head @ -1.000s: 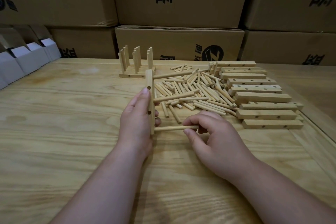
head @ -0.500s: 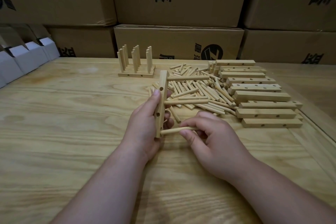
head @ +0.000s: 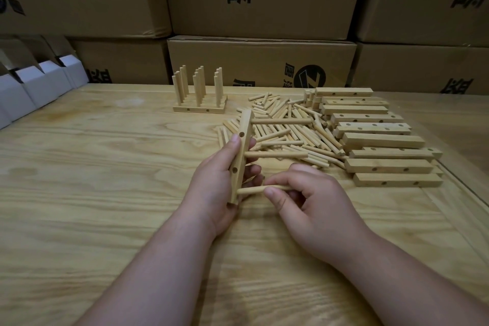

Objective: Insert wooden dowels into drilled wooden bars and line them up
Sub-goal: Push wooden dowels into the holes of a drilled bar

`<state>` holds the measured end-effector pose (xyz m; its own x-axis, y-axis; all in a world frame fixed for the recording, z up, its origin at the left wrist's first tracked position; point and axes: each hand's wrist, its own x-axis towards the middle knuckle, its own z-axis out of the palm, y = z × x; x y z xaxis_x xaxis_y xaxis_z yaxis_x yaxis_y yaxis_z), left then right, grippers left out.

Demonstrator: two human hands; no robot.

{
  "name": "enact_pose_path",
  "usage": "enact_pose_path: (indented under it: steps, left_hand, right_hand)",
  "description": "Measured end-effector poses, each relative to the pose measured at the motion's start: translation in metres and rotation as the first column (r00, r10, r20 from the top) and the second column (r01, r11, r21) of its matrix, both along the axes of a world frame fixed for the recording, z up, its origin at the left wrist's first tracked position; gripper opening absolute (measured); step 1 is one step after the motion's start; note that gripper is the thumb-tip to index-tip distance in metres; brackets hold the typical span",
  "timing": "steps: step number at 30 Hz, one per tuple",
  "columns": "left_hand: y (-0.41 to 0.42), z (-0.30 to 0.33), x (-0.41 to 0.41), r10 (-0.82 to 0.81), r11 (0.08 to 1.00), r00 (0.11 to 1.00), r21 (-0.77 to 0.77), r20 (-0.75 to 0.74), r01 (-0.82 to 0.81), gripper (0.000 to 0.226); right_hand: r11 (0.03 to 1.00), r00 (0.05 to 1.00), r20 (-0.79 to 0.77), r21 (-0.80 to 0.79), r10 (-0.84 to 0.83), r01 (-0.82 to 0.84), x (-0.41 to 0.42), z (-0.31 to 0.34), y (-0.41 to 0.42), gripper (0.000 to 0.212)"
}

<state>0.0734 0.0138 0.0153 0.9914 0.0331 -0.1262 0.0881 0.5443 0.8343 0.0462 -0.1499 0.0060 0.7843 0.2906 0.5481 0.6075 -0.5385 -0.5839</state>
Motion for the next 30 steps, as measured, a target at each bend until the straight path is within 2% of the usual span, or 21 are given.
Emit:
enact_pose_path:
  steps: [4, 7, 14, 17, 20, 24, 27, 30]
  left_hand:
    - [-0.004, 0.001, -0.001, 0.061, 0.996, 0.997, -0.064, -0.052, -0.064, 0.036]
    - [-0.007, -0.001, -0.002, 0.073, 0.995, 0.997, -0.066, -0.039, -0.075, 0.038]
    - [-0.008, 0.000, -0.004, 0.050, 0.997, 0.999, -0.057, 0.007, -0.049, 0.042]
    - [-0.009, -0.001, -0.005, 0.027, 1.000, 0.998, 0.000, 0.060, -0.027, 0.043]
    - [-0.009, -0.006, -0.005, 0.009, 0.993, 0.992, 0.116, 0.127, -0.024, 0.046]
    - [-0.010, -0.009, -0.007, 0.003, 0.976, 0.976, 0.213, 0.220, -0.051, 0.052]
    - [-0.012, -0.010, -0.008, 0.069, 0.944, 0.939, 0.283, 0.337, -0.170, 0.042]
    - [-0.009, -0.011, -0.005, 0.131, 0.839, 0.892, 0.431, 0.432, -0.332, 0.039]
  right_hand:
    - [0.999, 0.999, -0.004, -0.040, 0.034, -0.035, -0.001, 0.003, 0.002, 0.014]
    - [0.997, 0.999, 0.020, -0.066, 0.033, -0.031, -0.002, 0.004, 0.004, 0.015]
    - [1.000, 0.999, -0.045, 0.004, 0.021, -0.021, -0.003, 0.002, 0.007, 0.014]
    - [0.998, 0.989, -0.150, 0.066, 0.007, 0.003, -0.004, 0.000, 0.006, 0.006]
    - [0.994, 0.963, -0.270, 0.109, 0.026, 0.003, -0.005, 0.001, 0.007, 0.023]
    - [0.989, 0.923, -0.380, 0.150, 0.063, -0.006, -0.002, 0.007, 0.003, 0.025]
    - [0.980, 0.910, -0.409, 0.197, 0.072, 0.011, -0.002, 0.007, 0.002, 0.018]
    - [0.960, 0.941, -0.337, 0.258, -0.017, 0.109, -0.002, 0.003, 0.003, 0.025]
